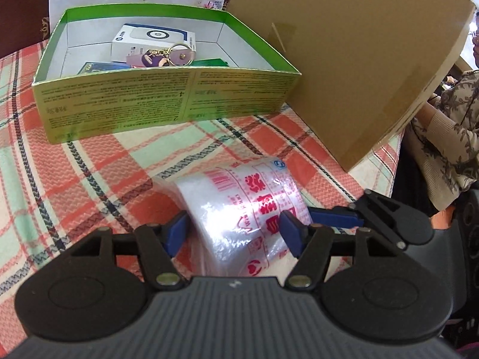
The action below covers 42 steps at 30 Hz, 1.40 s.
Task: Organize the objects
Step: 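Carry the bag pack over the green box with both grippers, then release the bag pack into the green box and withdraw both grippers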
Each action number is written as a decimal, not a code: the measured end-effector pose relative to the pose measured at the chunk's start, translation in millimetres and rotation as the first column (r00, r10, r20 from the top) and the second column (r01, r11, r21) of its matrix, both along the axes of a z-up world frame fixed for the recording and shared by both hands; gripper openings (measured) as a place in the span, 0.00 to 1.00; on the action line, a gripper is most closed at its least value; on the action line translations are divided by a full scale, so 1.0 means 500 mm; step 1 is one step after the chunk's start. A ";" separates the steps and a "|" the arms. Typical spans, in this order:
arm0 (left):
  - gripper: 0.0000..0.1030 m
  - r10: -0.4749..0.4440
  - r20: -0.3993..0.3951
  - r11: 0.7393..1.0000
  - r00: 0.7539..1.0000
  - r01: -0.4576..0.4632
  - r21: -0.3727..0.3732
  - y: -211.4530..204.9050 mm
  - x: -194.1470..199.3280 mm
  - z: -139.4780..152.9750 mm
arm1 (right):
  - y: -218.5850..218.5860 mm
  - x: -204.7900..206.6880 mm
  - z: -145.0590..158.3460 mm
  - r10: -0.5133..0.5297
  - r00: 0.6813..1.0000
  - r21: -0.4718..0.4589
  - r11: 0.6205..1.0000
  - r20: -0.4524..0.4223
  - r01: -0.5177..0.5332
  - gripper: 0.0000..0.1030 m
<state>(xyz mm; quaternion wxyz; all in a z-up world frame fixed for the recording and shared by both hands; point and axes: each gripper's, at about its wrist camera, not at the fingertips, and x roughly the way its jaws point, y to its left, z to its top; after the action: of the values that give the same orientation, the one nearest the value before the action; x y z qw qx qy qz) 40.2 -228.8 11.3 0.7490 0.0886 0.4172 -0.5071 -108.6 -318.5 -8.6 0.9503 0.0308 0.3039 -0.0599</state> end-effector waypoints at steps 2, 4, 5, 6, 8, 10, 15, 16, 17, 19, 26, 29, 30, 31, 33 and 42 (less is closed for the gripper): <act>0.65 -0.001 0.015 1.000 1.000 0.001 0.009 0.001 -0.002 0.004 | -0.001 0.017 -0.007 0.000 1.000 -0.007 1.000 0.017 0.000 0.86; 0.63 0.012 0.055 1.000 0.998 -0.013 0.020 0.004 -0.003 0.018 | -0.009 0.030 0.000 -0.031 0.999 -0.005 1.000 0.034 0.031 0.70; 0.61 0.019 0.078 1.000 0.997 -0.020 0.013 0.010 -0.002 0.033 | -0.015 0.033 0.009 -0.034 0.998 0.009 0.999 0.049 0.034 0.67; 0.61 0.017 0.089 1.000 0.996 -0.017 -0.007 0.016 0.002 0.051 | -0.019 0.032 0.021 -0.035 0.997 0.021 0.999 0.073 0.033 0.65; 0.62 0.015 0.118 0.999 0.993 -0.008 -0.052 0.025 0.014 0.094 | -0.019 0.026 0.047 -0.030 0.990 -0.019 0.999 0.138 0.033 0.65; 0.63 0.024 0.157 0.997 0.987 -0.011 -0.080 0.019 0.029 0.129 | -0.017 0.036 0.076 -0.020 0.981 -0.077 0.996 0.192 0.035 0.64; 0.63 0.079 0.219 0.992 0.972 -0.054 -0.116 -0.008 0.091 0.176 | -0.068 0.116 0.130 -0.039 0.965 -0.085 0.994 0.259 0.063 0.64; 0.63 0.088 0.226 0.991 0.970 -0.063 -0.115 -0.014 0.104 0.179 | -0.075 0.135 0.135 -0.040 0.963 -0.096 0.993 0.268 0.068 0.64; 0.63 0.096 0.234 0.991 0.968 -0.072 -0.110 -0.023 0.117 0.180 | -0.083 0.153 0.138 -0.039 0.961 -0.109 0.992 0.272 0.071 0.64; 0.63 0.108 0.247 0.992 0.963 -0.086 -0.097 -0.042 0.144 0.179 | -0.096 0.192 0.142 -0.043 0.961 -0.117 0.990 0.272 0.078 0.64; 0.63 0.152 0.266 0.988 0.952 -0.143 -0.051 -0.081 0.240 0.152 | -0.165 0.313 0.124 -0.078 0.976 -0.046 0.995 0.205 0.090 0.65; 0.66 0.219 0.323 0.974 0.921 -0.227 -0.012 -0.095 0.276 0.133 | -0.177 0.369 0.105 -0.069 0.982 -0.051 0.996 0.175 0.079 0.78; 0.66 0.235 0.320 0.969 0.918 -0.246 -0.004 -0.095 0.286 0.129 | -0.175 0.384 0.100 -0.076 0.982 -0.064 0.994 0.171 0.088 0.79; 0.65 0.247 0.307 0.966 0.919 -0.257 -0.010 -0.090 0.291 0.127 | -0.172 0.389 0.099 -0.076 0.983 -0.068 0.994 0.170 0.089 0.79; 0.65 0.251 0.288 0.967 0.924 -0.253 -0.029 -0.076 0.287 0.127 | -0.165 0.377 0.098 -0.073 0.979 -0.051 0.995 0.191 0.084 0.81; 0.66 0.251 0.324 0.968 0.912 -0.243 -0.066 -0.035 0.206 0.137 | -0.124 0.267 0.122 -0.125 0.950 -0.011 0.991 0.286 0.134 0.84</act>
<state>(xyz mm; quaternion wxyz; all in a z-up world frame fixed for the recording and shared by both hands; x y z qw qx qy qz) 143.2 -246.4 79.6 0.8671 0.1097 0.2878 -0.3914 25.1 -380.5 52.4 0.9785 0.0448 0.1604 -0.1216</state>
